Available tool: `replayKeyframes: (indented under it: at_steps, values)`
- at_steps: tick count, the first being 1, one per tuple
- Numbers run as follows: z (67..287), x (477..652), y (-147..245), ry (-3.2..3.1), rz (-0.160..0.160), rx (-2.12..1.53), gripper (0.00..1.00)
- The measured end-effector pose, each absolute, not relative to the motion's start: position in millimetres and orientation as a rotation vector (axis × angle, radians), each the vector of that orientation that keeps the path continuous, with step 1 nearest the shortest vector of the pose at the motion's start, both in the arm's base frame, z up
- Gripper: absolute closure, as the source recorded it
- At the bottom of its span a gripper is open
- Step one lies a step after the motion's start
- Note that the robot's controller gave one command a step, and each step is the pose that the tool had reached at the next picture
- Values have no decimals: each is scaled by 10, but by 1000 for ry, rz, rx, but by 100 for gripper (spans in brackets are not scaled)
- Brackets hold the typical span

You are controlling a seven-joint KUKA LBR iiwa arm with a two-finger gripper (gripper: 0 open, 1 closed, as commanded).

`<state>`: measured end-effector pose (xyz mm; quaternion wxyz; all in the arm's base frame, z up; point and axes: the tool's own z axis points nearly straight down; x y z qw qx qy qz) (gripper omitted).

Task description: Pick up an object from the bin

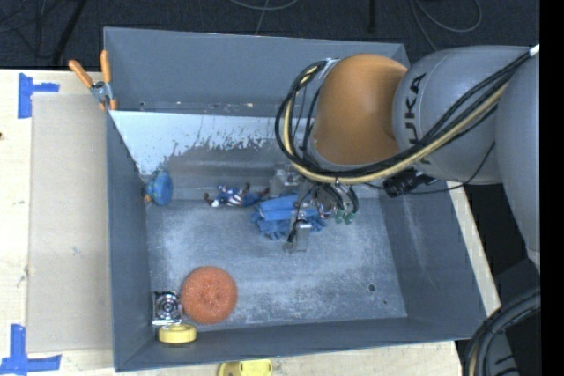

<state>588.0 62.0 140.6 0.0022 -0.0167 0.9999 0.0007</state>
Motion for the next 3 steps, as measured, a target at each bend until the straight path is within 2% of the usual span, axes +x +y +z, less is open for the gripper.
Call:
replayKeyframes:
  at_steps: [1, 2, 3]
  values:
    - [695, 6009, 275, 3140, 1, 88, 100]
    - [695, 6009, 275, 3140, 0, 88, 100]
    - [2530, 5813, 277, 3132, 1, -6, 100]
